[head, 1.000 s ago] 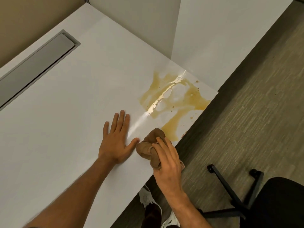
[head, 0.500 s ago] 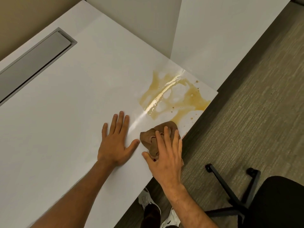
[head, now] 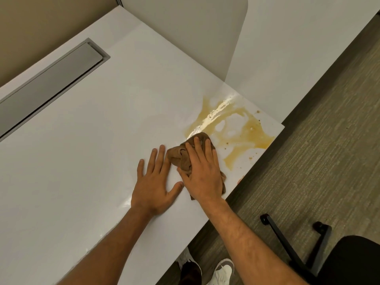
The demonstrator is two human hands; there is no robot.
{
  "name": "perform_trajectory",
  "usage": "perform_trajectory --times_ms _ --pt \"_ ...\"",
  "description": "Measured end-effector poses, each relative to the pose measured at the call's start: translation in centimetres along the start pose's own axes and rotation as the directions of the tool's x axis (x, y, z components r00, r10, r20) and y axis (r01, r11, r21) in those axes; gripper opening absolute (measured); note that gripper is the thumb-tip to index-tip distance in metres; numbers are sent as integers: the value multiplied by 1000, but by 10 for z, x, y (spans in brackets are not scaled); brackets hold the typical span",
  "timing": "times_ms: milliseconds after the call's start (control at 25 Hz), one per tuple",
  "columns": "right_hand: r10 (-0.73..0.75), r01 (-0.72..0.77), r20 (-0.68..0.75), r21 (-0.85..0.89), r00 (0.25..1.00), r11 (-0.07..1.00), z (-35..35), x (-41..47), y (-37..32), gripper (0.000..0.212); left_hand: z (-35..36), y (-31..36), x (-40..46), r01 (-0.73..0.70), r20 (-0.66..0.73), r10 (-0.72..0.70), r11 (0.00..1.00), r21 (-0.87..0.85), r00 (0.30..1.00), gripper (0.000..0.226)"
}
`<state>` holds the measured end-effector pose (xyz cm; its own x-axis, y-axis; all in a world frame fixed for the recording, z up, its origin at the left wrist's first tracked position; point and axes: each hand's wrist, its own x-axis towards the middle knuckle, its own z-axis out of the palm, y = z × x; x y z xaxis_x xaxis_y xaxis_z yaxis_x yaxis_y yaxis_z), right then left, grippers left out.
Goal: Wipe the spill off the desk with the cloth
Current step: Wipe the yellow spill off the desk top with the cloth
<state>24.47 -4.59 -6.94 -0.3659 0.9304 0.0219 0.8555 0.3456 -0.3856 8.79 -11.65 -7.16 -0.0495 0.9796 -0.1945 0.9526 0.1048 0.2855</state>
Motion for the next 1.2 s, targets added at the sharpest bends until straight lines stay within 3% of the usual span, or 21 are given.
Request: perform_trajectory --times_ms 600,960,1200 --pt "-137 121 86 167 987 978 8 118 -42 65 7 -5 2 39 11 -39 999 -17 999 95" --pt "-93 105 -118 108 989 989 7 42 -6 53 7 -6 2 30 -13 -31 998 -57 999 92" --pt "-5 12 -97 78 995 997 -11 -36 36 70 2 -3 -1 12 -23 -13 999 -30 1000 92"
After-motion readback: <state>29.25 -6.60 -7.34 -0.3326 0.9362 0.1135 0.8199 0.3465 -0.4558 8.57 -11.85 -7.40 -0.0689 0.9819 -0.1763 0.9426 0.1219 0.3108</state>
